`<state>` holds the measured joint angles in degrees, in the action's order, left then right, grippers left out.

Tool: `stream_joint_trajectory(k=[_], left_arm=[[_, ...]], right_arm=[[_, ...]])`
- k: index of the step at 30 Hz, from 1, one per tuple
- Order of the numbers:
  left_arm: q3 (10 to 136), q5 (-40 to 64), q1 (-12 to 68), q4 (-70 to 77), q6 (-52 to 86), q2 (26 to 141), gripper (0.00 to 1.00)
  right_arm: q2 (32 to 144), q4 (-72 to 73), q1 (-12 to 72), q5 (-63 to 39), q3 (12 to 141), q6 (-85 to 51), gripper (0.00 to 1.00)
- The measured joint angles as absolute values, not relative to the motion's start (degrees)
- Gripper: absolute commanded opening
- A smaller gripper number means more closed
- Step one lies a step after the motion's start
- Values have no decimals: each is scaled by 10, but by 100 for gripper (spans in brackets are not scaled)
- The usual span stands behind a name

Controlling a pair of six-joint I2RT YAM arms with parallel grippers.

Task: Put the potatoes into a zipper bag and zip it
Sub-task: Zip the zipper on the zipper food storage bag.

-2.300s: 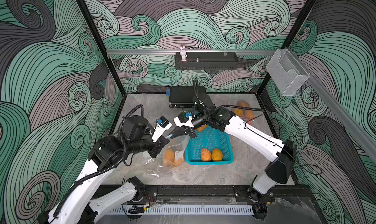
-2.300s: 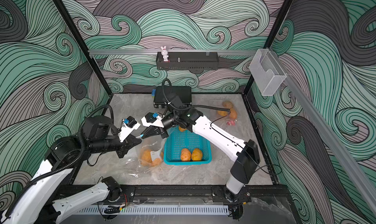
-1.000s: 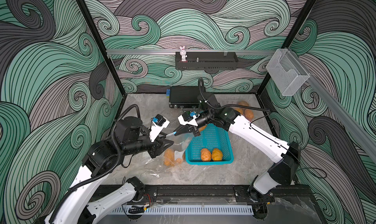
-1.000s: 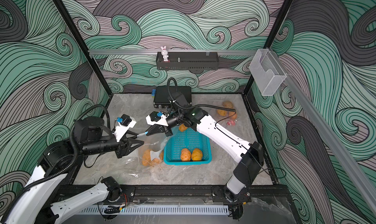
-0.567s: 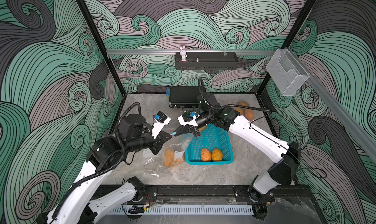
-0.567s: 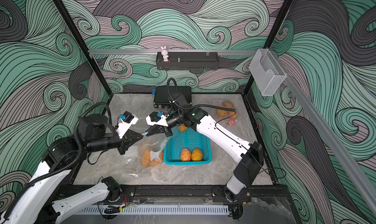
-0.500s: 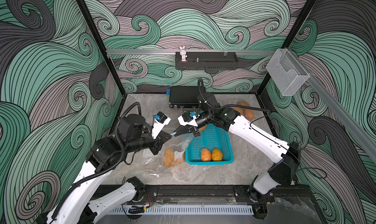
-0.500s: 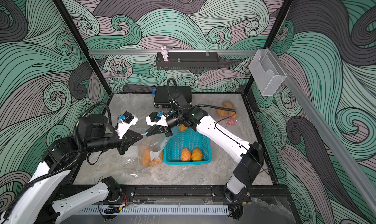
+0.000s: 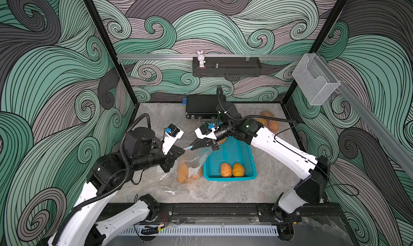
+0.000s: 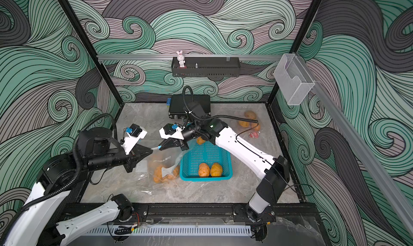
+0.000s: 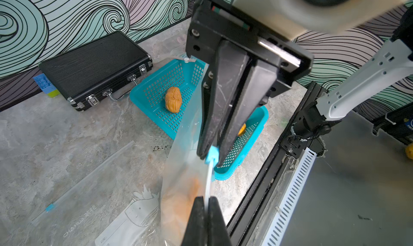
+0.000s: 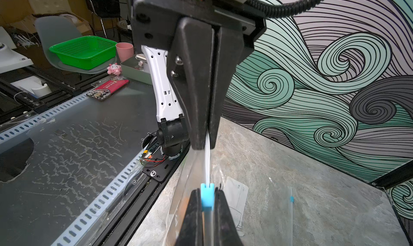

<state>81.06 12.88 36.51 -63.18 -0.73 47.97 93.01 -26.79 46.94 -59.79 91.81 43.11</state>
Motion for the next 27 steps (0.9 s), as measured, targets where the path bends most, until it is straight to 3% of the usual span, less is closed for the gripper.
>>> stream_joint_trajectory(k=[15, 24, 25, 27], left_arm=[[871, 101, 365, -684, -10, 439, 0], [841, 124, 365, -667, -7, 432, 0], [833, 128, 365, -661, -6, 433, 2], [821, 135, 365, -652, -4, 435, 29]], right_arm=[[928, -268, 465, -597, 918, 431, 7], [928, -277, 455, -591, 918, 431, 6], [928, -278, 454, -589, 918, 431, 5], [928, -280, 451, -587, 918, 431, 5]])
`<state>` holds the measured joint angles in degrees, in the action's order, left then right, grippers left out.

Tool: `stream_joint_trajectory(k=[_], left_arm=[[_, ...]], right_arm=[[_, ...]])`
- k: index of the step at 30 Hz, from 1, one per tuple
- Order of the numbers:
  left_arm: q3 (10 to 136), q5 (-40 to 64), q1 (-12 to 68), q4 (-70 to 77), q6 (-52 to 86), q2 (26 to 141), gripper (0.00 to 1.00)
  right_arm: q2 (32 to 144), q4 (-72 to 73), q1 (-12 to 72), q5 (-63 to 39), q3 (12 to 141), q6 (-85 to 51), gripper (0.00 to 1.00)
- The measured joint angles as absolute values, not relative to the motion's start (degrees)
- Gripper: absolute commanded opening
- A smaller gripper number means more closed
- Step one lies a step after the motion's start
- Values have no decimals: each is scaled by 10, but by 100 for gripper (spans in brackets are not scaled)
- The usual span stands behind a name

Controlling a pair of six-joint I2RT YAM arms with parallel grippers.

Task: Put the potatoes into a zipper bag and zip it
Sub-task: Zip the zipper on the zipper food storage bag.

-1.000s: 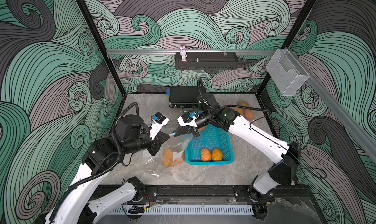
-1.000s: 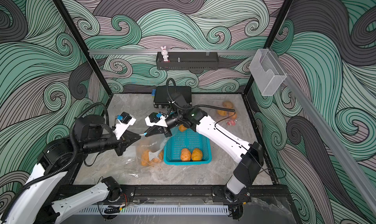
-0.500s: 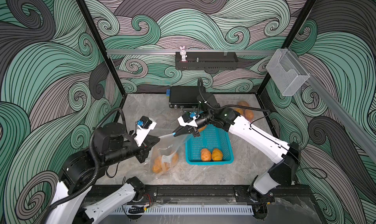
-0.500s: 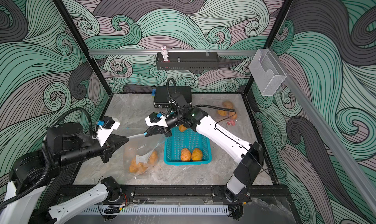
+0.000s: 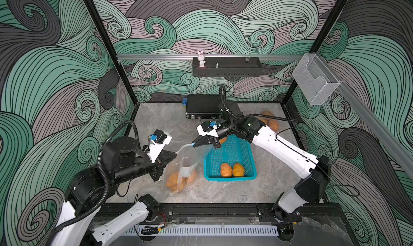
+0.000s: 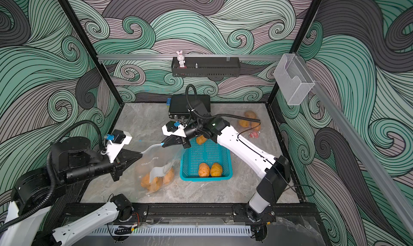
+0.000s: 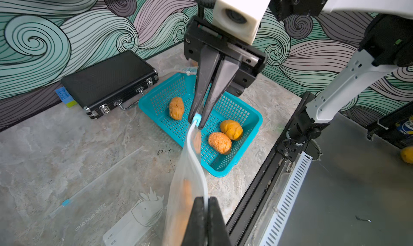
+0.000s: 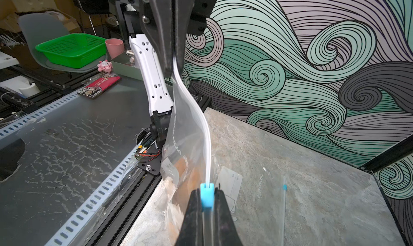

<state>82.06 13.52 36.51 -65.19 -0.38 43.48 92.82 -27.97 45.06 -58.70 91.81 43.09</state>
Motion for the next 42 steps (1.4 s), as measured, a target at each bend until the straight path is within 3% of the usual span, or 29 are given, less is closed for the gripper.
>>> stream_joint_trajectory(k=[2, 6, 7, 9, 10, 13, 15, 17, 19, 22, 25, 33, 37, 42], left_arm=[[811, 145, 365, -647, -2, 441, 50], [799, 160, 365, -638, 3, 452, 53], [798, 162, 365, -635, 3, 456, 50], [798, 164, 365, -629, 4, 461, 25], [798, 165, 365, -627, 4, 465, 17], [798, 158, 365, -620, 4, 472, 11], [798, 154, 365, -617, 4, 473, 14], [798, 152, 365, -617, 5, 474, 37], [798, 149, 365, -617, 4, 474, 40], [798, 150, 365, -619, 5, 474, 35], [798, 150, 365, -623, 4, 474, 19], [798, 132, 365, -639, 7, 447, 13], [798, 124, 365, -651, 7, 441, 0], [798, 121, 365, -652, 7, 441, 0]], right_arm=[[928, -280, 450, -586, 918, 431, 5], [928, -281, 450, -585, 918, 431, 5], [928, -281, 451, -585, 918, 431, 5], [928, -281, 450, -585, 918, 431, 5], [928, -281, 450, -585, 918, 431, 5], [928, -281, 450, -585, 918, 430, 6], [928, -281, 450, -585, 918, 430, 6], [928, -281, 450, -584, 918, 431, 5], [928, -281, 450, -584, 918, 431, 5], [928, -281, 450, -584, 918, 431, 6], [928, -281, 450, -584, 918, 431, 6], [928, -281, 447, -584, 917, 431, 6], [928, -281, 444, -584, 914, 431, 6], [928, -281, 444, -584, 914, 431, 9]])
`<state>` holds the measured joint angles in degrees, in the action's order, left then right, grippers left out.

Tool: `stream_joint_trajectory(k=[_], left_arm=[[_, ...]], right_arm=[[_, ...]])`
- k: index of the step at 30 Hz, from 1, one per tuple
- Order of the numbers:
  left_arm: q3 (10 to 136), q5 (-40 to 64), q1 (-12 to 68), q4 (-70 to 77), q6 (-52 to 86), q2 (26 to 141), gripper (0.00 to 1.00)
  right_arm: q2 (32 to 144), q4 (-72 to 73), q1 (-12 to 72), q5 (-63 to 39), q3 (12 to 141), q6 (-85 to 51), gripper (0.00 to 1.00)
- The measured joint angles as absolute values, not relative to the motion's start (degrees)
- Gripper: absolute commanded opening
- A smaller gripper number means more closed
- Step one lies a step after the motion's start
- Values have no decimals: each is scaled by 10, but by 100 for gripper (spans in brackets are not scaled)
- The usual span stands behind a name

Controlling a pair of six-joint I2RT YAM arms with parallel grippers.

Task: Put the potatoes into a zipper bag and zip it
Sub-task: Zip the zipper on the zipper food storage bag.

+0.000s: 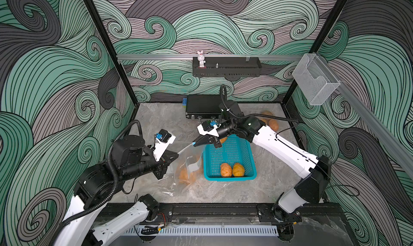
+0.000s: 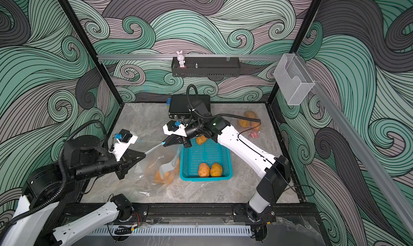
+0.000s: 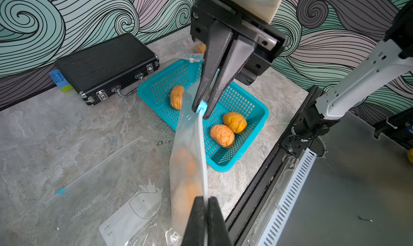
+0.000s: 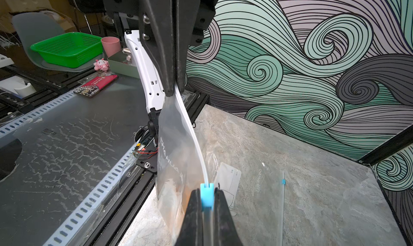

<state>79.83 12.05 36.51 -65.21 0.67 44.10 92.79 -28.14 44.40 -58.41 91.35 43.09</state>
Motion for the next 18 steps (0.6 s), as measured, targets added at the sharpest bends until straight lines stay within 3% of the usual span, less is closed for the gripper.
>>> stream_joint_trajectory(k=[5, 18], left_arm=[[798, 119, 365, -652, 6, 442, 0], [802, 120, 365, -654, 5, 452, 0]], right_arm=[[927, -281, 444, -586, 913, 430, 22], [926, -281, 444, -591, 912, 427, 23]])
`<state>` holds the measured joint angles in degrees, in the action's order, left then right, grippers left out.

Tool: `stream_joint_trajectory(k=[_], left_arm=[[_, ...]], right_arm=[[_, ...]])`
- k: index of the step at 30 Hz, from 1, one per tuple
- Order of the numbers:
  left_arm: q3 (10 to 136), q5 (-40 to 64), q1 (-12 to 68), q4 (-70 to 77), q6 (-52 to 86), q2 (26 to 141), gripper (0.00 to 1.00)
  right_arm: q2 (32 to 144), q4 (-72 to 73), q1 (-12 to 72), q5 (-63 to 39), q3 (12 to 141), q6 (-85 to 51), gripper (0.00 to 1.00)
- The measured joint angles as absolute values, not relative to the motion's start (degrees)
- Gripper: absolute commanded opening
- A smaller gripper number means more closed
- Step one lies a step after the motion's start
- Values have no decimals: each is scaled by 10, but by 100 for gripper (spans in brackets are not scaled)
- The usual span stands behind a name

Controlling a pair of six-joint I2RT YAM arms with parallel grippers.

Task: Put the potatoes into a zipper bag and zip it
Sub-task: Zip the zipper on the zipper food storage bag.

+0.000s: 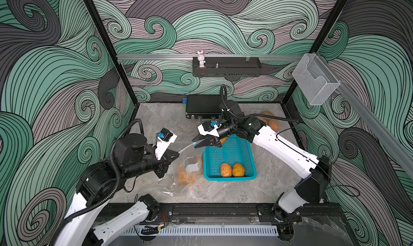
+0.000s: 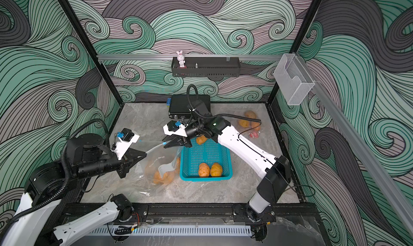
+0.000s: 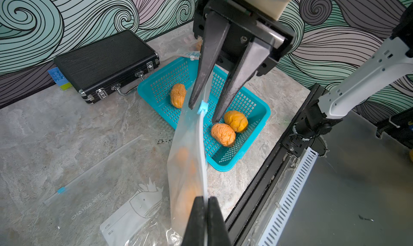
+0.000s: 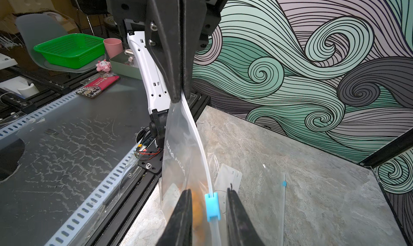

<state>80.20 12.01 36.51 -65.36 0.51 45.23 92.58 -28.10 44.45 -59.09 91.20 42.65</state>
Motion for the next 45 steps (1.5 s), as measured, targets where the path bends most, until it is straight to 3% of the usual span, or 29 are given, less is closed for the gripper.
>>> stream_joint_trajectory(k=[13, 31, 45], left_arm=[[802, 122, 365, -654, 5, 453, 0], [889, 63, 365, -667, -9, 450, 0], [892, 43, 365, -670, -19, 439, 0]], right_arm=[[926, -282, 446, -590, 912, 424, 8], [901, -295, 447, -561, 952, 400, 7], [848, -323, 397, -534, 912, 382, 7]])
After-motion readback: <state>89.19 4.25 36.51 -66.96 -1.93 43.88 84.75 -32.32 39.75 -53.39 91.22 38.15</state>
